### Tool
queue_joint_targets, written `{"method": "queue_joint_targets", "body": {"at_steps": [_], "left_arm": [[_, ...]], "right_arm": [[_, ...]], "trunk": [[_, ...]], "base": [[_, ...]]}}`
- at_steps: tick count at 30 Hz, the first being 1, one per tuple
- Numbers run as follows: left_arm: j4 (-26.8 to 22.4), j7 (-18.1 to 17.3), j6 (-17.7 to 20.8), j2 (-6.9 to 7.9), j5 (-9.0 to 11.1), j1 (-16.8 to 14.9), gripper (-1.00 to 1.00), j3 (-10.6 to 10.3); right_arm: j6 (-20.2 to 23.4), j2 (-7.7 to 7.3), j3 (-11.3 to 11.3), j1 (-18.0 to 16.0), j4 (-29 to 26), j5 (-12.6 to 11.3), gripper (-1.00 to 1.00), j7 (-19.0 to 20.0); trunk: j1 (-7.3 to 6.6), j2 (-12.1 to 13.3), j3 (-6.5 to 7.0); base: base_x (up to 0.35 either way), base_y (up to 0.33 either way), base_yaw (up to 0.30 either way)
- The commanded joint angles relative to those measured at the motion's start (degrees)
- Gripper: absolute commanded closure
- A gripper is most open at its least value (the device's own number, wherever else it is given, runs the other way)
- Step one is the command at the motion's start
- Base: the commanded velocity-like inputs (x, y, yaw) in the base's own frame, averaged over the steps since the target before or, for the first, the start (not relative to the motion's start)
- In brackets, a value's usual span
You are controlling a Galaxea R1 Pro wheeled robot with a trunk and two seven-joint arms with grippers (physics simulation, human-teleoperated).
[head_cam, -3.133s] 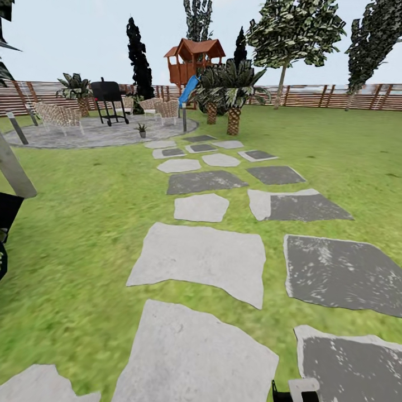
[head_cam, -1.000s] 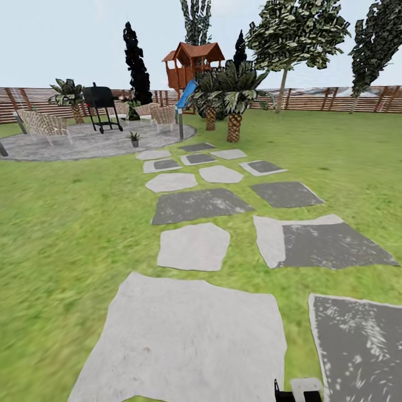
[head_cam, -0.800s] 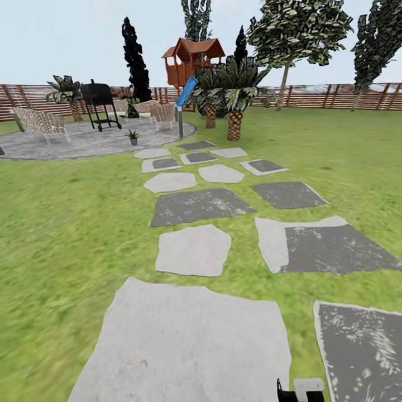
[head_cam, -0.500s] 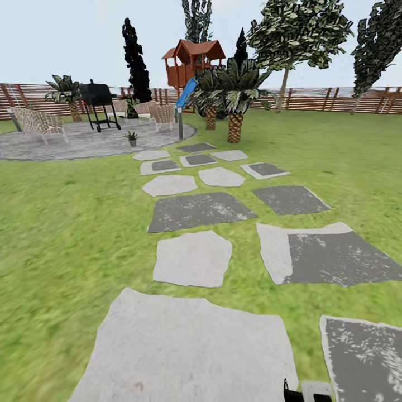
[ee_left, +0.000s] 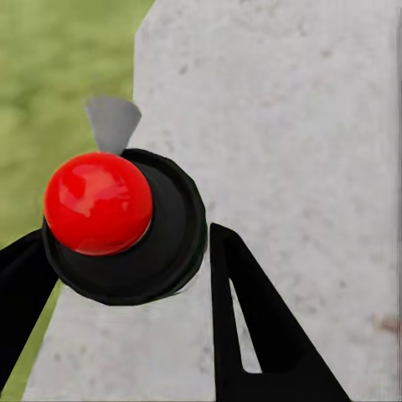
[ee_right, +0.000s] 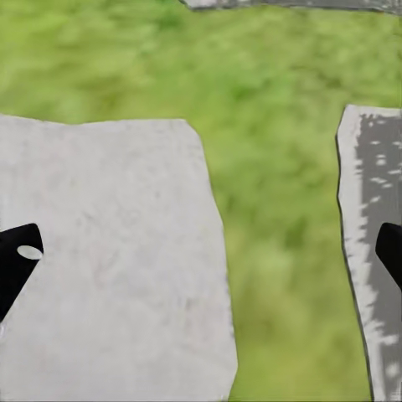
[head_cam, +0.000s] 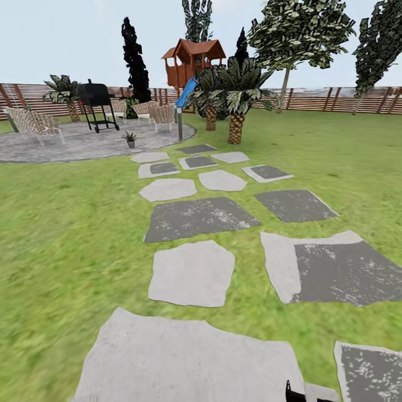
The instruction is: Pick up the pesticide atomizer in the garden and spray insectifuge to fully cover both potted plants in the garden.
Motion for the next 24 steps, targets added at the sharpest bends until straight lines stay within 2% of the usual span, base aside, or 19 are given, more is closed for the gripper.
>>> {"method": "queue_joint_targets", "body": {"at_steps": [1, 14, 21, 24], "left_arm": [[0.10, 0.26, -0.25, 0.01, -0.60, -0.05, 1.00, 0.31], [0.10, 0.26, -0.25, 0.01, -0.60, -0.05, 1.00, 0.17], [0.10, 0.26, -0.25, 0.01, -0.60, -0.05, 1.00, 0.15], [0.10, 0.26, -0.25, 0.01, -0.60, -0.05, 1.00, 0.15]], "right_arm": [[-0.11, 0.00, -0.27, -0.04, 0.08, 0.61, -1.00, -0.35], [-0.11, 0.00, -0.27, -0.04, 0.03, 0.61, -1.00, -0.35], [-0.11, 0.00, -0.27, -0.04, 0.00, 0.61, -1.00, -0.35], [-0.11, 0.00, -0.27, -0.04, 0.02, 0.61, -1.00, -0.35]], "trunk": [[0.02, -0.02, -0.05], [0.02, -0.02, -0.05], [0.02, -0.02, -0.05], [0.02, -0.02, -0.05]], "base": [[0.340, 0.000, 0.000], [0.340, -0.042, 0.007], [0.337, -0.131, 0.222], [0.312, -0.184, 0.067]]}}
